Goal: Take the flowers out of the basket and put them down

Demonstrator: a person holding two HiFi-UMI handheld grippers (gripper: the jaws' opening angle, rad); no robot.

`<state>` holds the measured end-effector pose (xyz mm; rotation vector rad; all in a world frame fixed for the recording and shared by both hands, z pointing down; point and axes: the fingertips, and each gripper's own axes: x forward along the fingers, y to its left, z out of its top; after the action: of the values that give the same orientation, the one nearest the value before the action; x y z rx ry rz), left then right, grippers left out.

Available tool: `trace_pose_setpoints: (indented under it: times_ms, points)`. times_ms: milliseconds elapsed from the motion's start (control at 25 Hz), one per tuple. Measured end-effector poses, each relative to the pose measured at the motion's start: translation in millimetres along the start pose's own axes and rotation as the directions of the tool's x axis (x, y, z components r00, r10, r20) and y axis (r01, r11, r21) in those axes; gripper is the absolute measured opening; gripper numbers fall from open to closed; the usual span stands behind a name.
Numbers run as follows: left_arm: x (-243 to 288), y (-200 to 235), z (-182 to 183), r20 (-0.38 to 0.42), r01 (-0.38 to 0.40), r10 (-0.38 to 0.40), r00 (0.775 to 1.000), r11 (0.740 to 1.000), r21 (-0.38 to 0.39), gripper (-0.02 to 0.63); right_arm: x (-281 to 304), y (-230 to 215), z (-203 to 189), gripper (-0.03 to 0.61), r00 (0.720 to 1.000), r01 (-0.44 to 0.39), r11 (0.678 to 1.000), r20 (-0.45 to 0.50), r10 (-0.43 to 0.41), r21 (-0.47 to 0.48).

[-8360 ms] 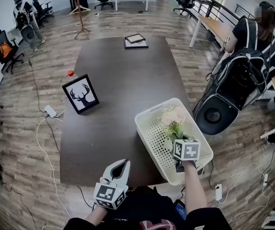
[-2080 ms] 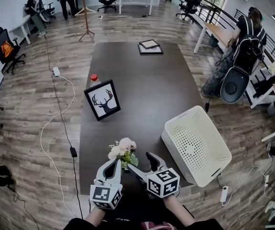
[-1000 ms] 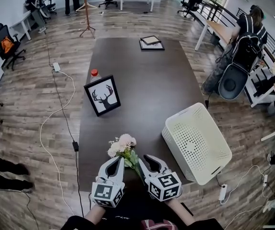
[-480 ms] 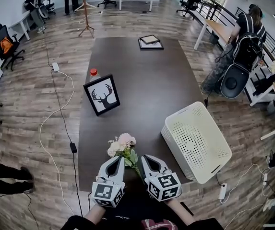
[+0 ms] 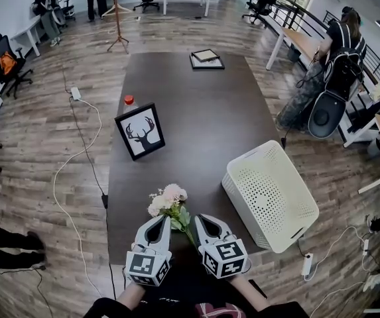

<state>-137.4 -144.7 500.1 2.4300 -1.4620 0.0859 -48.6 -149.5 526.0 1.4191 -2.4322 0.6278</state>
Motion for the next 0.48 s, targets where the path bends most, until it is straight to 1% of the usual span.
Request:
trace_pose_setpoints:
  times_ms: [160, 480]
  points:
    - [-0.7, -1.7, 0.8, 0.002, 0.008, -0.008, 1.000, 1.000, 0.005, 0.009, -0.1, -2.2, -0.7, 0.005, 1.000, 0.009, 1.000, -0.002, -0.009, 0.007]
    - [-2.2, -3.6, 2.0, 0.007, 0.015, -0.015, 1.000, 1.000, 0.009, 0.009, 0.4, 1.7, -1.3, 0.005, 1.000, 0.003, 1.000, -0.007, -0.004, -0.010]
